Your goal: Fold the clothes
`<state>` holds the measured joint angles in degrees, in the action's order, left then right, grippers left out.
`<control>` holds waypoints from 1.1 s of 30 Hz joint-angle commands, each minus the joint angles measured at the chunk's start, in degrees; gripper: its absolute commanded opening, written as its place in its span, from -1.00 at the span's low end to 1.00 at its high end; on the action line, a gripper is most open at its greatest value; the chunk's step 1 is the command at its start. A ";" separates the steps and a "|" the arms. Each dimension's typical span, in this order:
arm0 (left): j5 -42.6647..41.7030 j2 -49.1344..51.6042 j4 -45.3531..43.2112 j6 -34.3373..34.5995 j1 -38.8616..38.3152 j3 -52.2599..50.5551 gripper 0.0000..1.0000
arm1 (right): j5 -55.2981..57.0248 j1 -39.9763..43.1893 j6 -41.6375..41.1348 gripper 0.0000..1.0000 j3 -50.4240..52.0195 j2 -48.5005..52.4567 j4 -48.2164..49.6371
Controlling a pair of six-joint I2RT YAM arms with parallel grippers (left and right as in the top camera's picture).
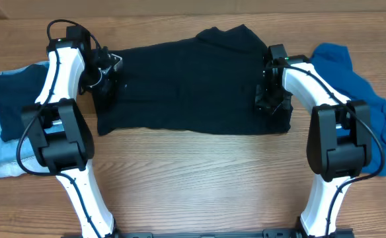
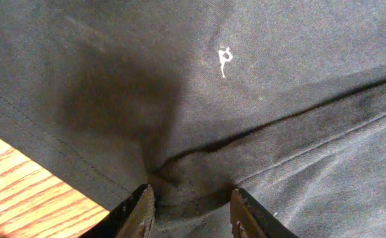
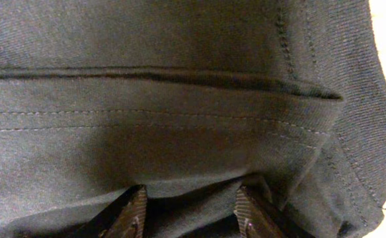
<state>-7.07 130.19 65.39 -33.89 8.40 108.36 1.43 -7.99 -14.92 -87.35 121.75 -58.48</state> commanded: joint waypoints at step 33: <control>-12.48 -9.46 31.47 21.66 0.09 3.78 -0.92 | 1.51 1.49 0.39 -0.04 1.66 1.79 0.50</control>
<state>-15.16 121.10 96.57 -15.97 8.38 111.63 1.65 -7.97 -14.76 -87.35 121.75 -58.02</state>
